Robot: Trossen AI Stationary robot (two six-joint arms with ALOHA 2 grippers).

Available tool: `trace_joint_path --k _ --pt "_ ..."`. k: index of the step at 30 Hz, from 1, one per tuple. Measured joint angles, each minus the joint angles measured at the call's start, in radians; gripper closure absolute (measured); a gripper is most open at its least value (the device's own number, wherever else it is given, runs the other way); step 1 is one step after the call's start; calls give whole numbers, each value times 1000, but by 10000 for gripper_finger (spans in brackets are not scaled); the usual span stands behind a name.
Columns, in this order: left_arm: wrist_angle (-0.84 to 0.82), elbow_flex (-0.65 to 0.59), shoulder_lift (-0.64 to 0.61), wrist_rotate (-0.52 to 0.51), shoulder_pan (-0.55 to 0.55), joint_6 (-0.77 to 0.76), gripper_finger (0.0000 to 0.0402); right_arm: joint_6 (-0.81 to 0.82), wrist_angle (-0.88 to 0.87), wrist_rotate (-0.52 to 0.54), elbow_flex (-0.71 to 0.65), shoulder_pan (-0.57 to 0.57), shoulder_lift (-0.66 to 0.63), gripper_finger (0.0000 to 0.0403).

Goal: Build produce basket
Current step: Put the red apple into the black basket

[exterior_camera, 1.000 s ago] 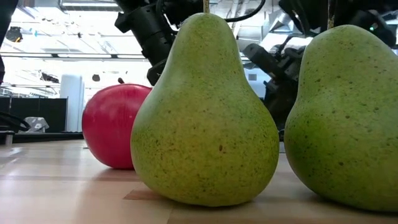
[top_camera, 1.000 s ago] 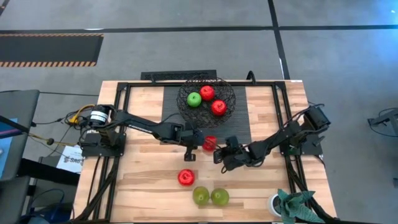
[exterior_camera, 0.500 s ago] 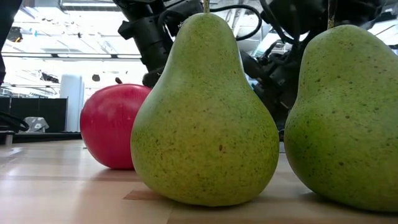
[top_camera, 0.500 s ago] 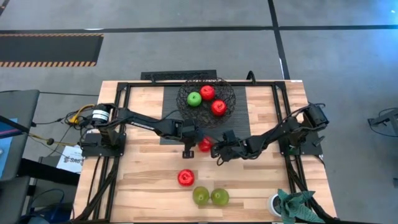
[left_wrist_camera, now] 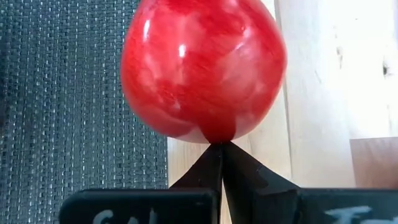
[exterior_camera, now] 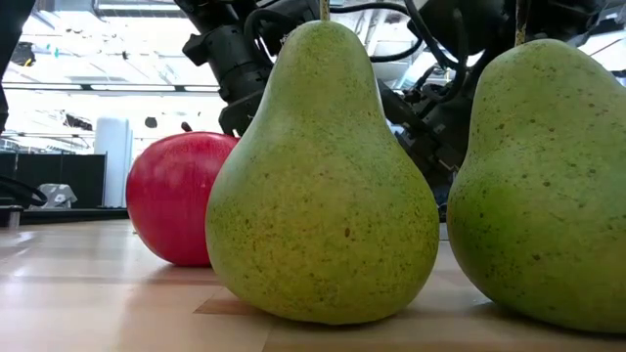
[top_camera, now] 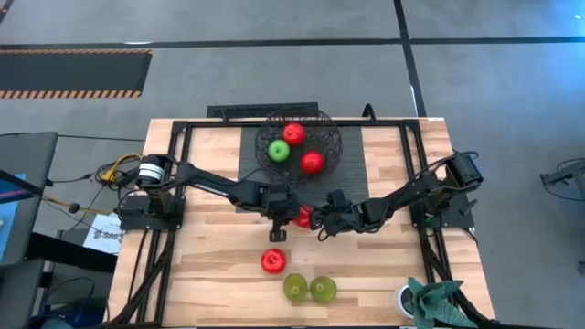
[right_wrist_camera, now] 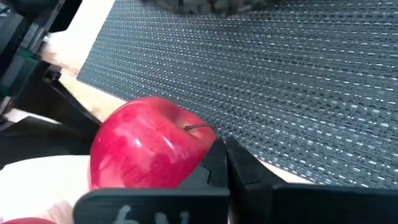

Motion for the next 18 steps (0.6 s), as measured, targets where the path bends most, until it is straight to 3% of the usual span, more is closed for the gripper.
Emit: trace_joint_path --k 15,18 --pt "5 3 -13 44 -3 -54 401 -1 31 5 9 1 0 403" --pt "-24 48 -13 69 -16 -55 401 -42 28 25 45 -1 0 403"
